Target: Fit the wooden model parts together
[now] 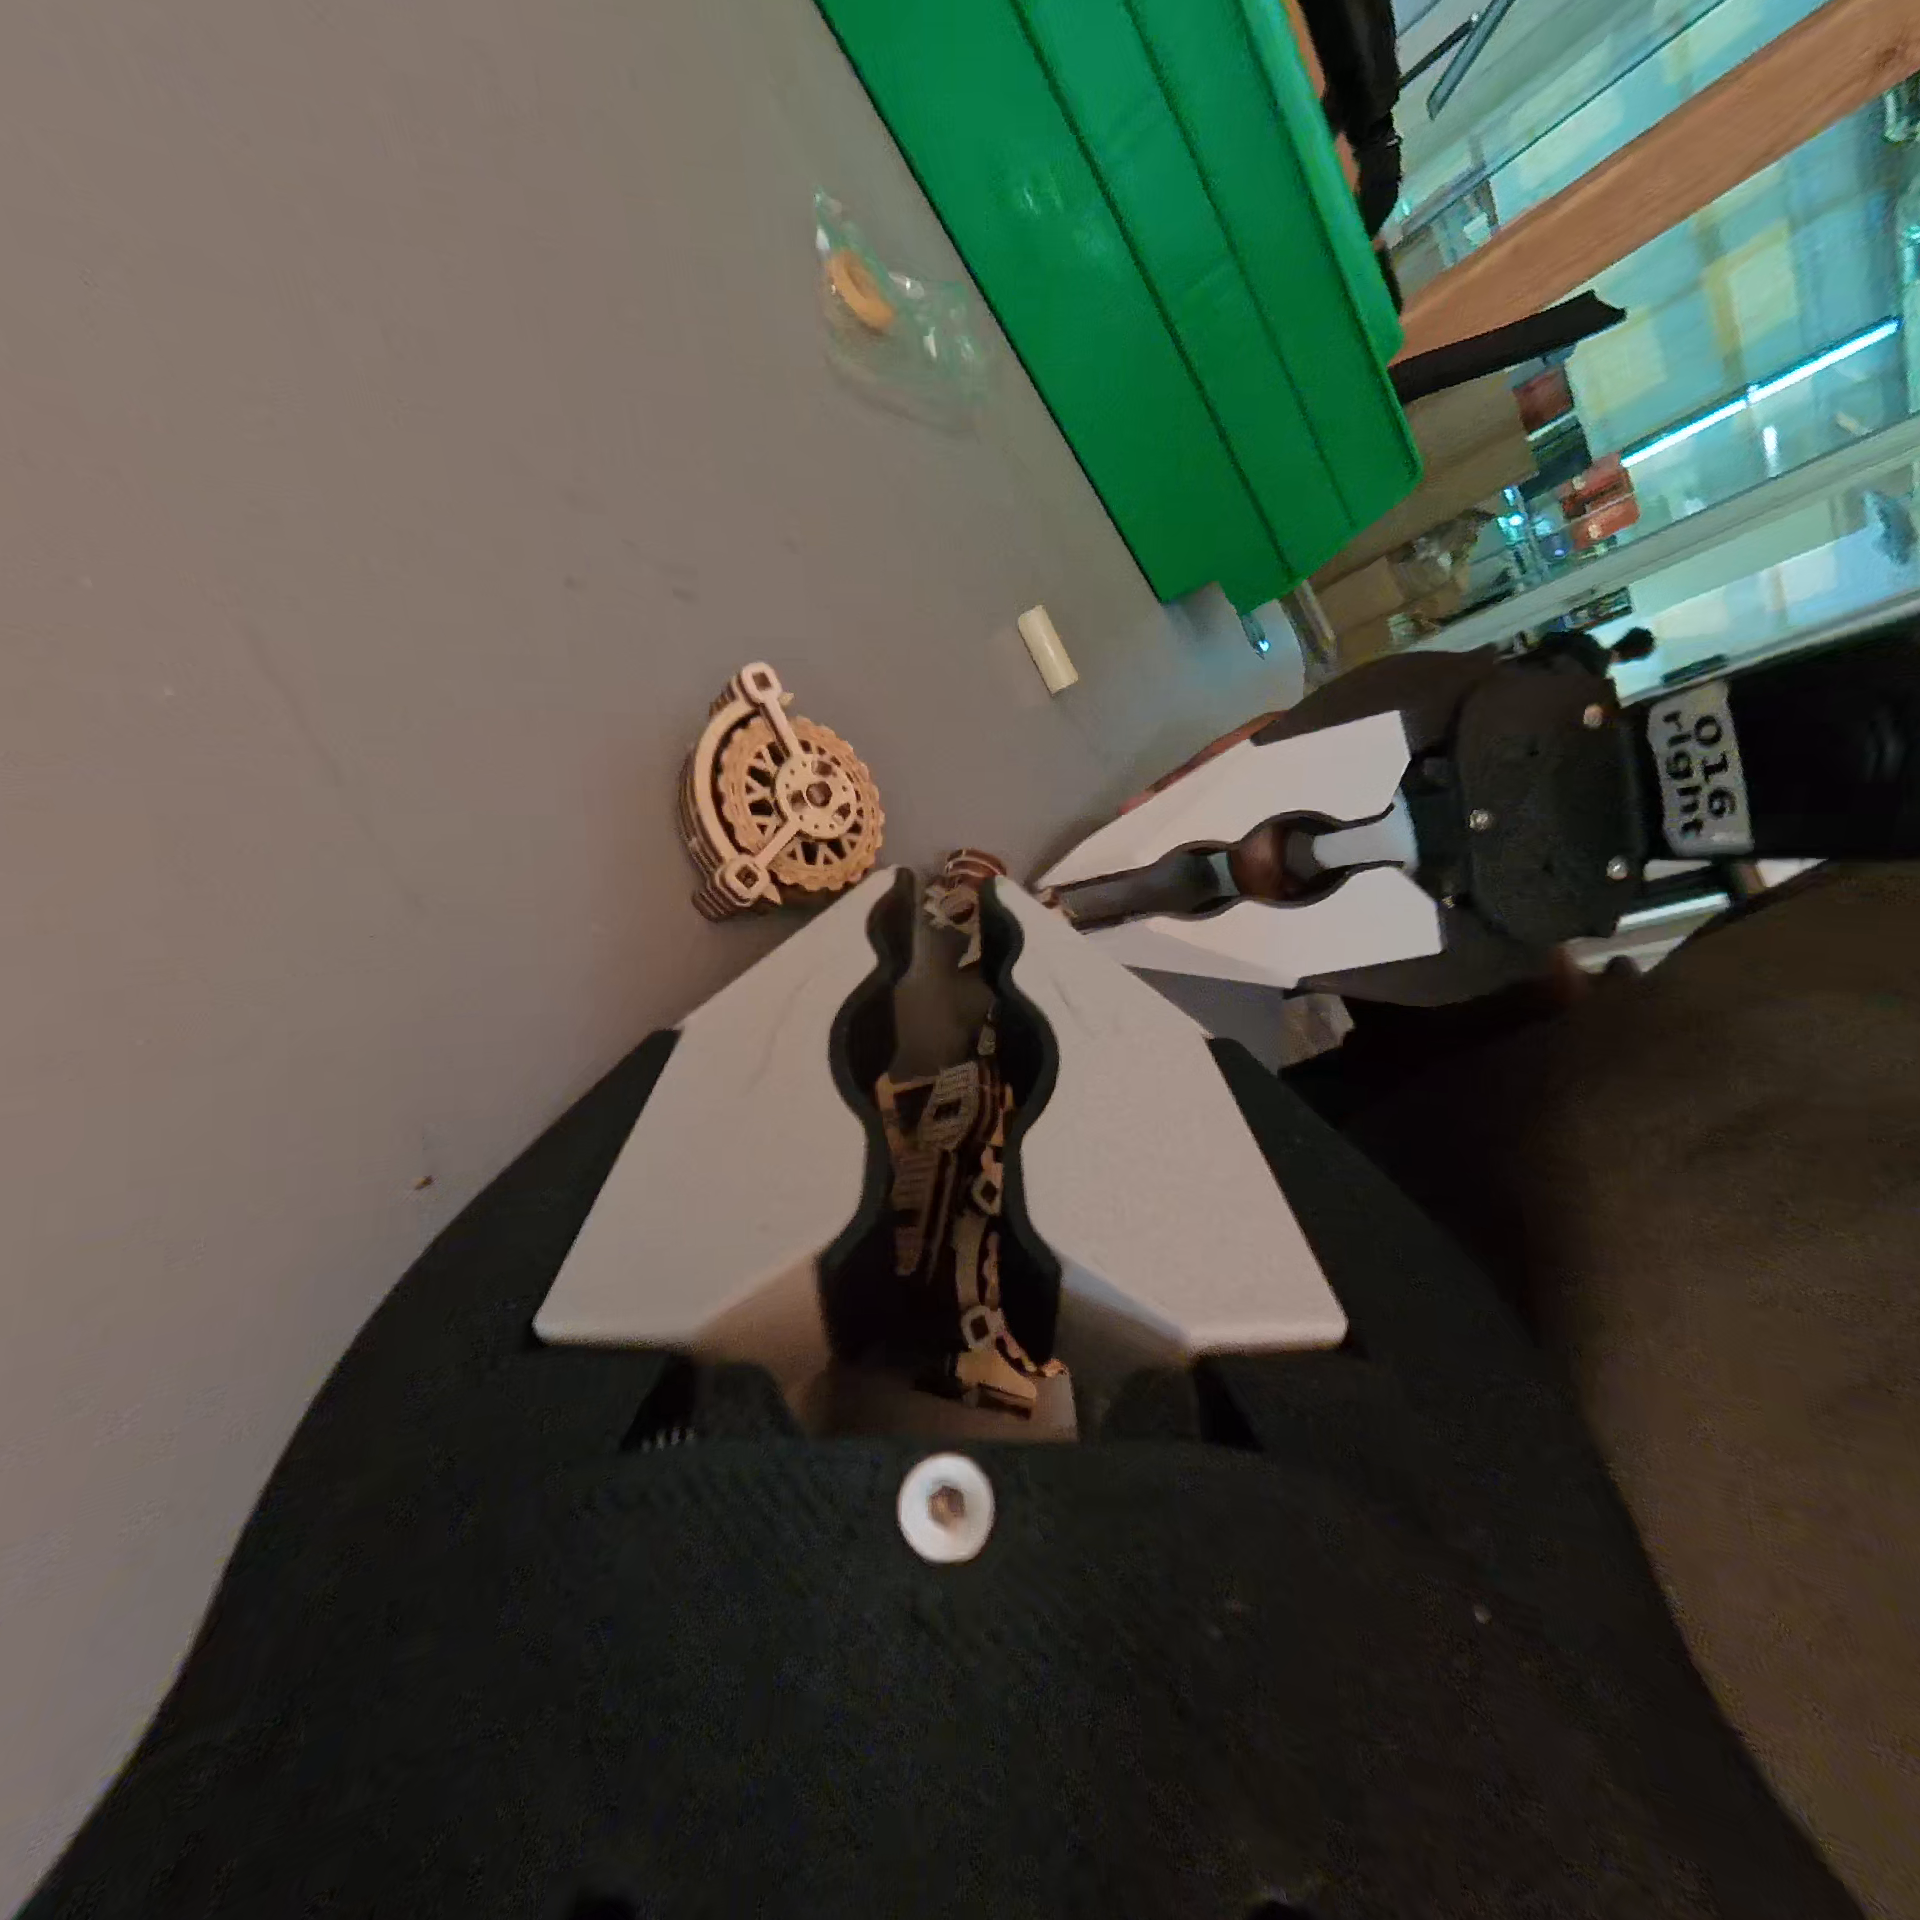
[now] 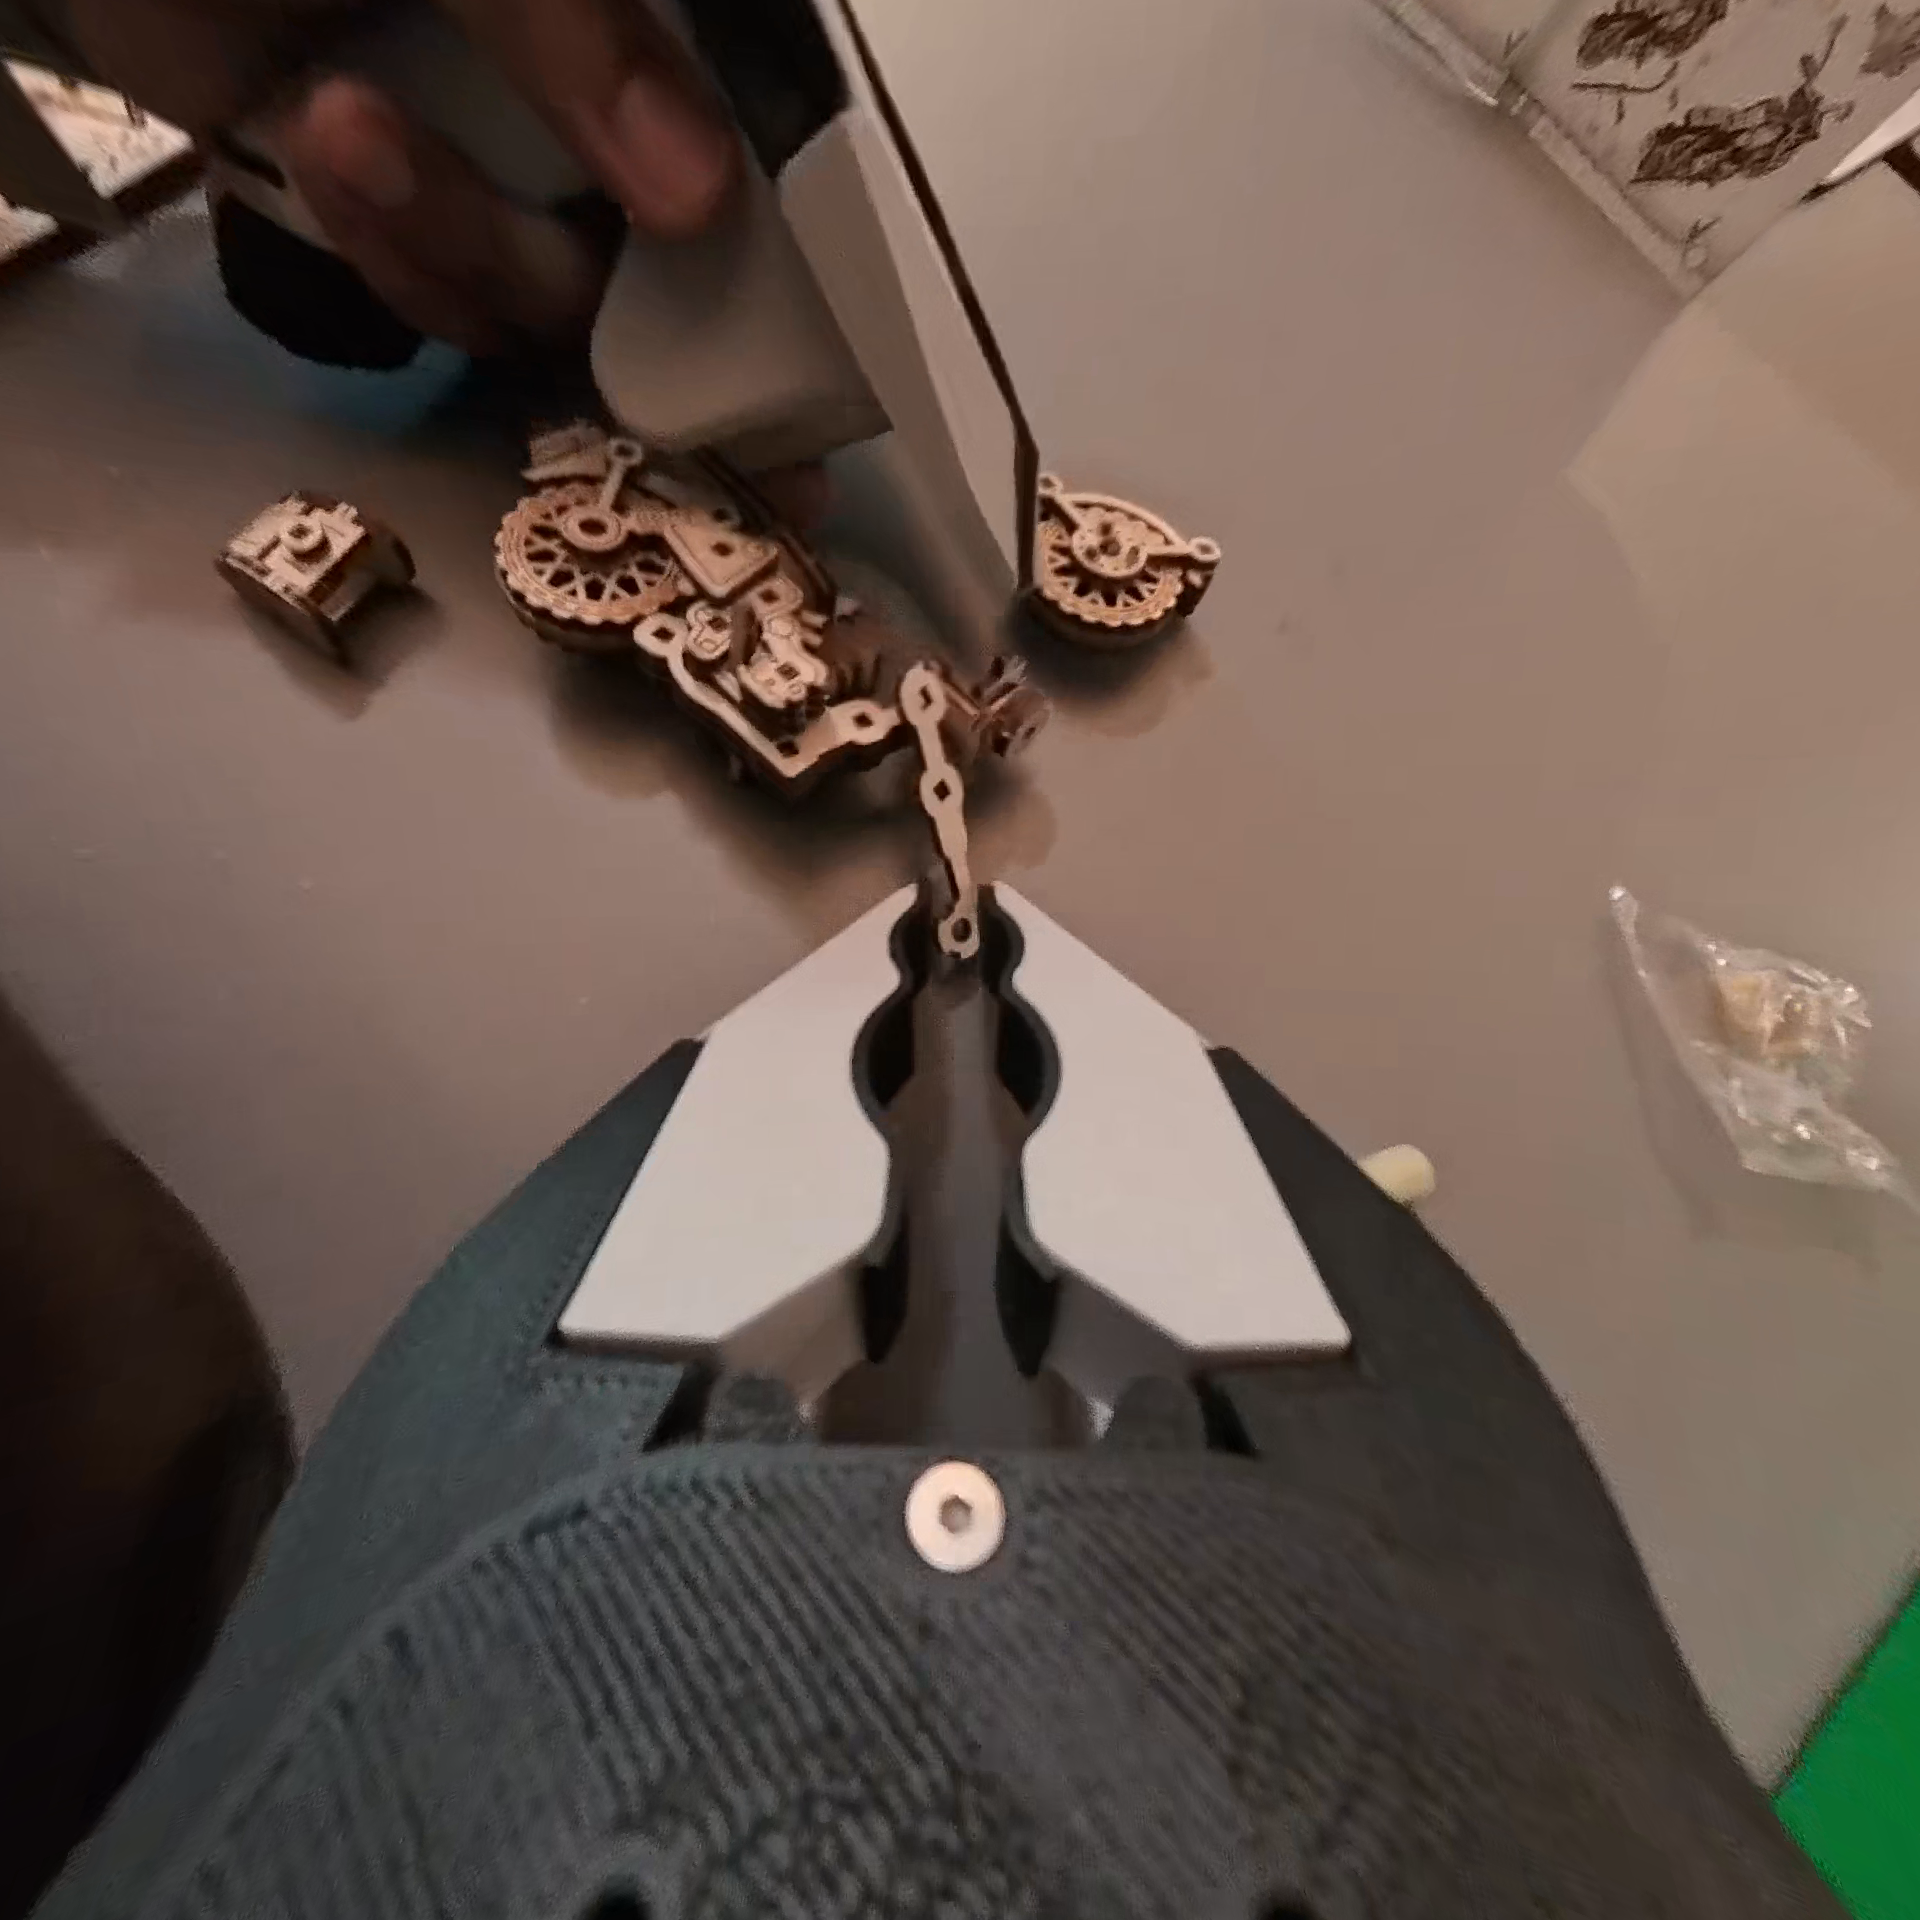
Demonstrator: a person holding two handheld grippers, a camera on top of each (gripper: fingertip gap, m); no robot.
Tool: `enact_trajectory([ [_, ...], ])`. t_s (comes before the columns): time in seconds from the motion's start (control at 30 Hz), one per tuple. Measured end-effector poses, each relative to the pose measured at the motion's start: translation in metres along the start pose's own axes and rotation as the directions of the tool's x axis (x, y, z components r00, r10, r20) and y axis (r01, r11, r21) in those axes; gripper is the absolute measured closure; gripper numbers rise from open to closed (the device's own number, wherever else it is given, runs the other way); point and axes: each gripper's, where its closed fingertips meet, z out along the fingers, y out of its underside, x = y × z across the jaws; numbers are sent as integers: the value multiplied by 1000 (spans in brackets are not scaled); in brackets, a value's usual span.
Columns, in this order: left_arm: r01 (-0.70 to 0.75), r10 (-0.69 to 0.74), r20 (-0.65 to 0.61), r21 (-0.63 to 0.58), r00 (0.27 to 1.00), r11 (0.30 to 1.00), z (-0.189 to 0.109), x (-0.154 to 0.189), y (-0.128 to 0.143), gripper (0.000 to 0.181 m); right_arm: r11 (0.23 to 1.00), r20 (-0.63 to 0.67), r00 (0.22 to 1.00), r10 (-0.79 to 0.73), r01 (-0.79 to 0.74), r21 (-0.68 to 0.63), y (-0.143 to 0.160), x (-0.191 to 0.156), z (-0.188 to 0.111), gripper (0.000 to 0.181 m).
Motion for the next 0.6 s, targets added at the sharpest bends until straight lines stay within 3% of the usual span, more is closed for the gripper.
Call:
enact_trajectory([
  [0.03, -30, 30, 9, 17, 1000, 999, -2, 1, -3, 166, 999, 20, 999, 41, -42, 10, -1, 1, -2, 174],
  [0.13, -121, 125, -50, 68, 991, 990, -10, 21, -12, 156, 964, 176, 955, 237, -254, 76, -11, -1, -14, 174],
  [0.3, -246, 256, -175, 74, 951, 966, -10, 57, -4, 148, 788, 553, 696, 458, -605, 109, -43, -15, -41, 176],
  [0.43, -275, 291, -247, 97, 924, 956, -8, 78, -1, 150, 764, 641, 604, 474, -644, 43, -47, -31, -43, 176],
  [0.53, -251, 271, -306, 104, 913, 962, -10, 88, -1, 174, 752, 677, 568, 468, -658, 32, -51, -38, -45, 175],
  [0.6, -222, 245, -315, 109, 917, 969, -12, 88, -5, 175, 719, 689, 547, 476, -693, 53, -55, -33, -48, 175],
])
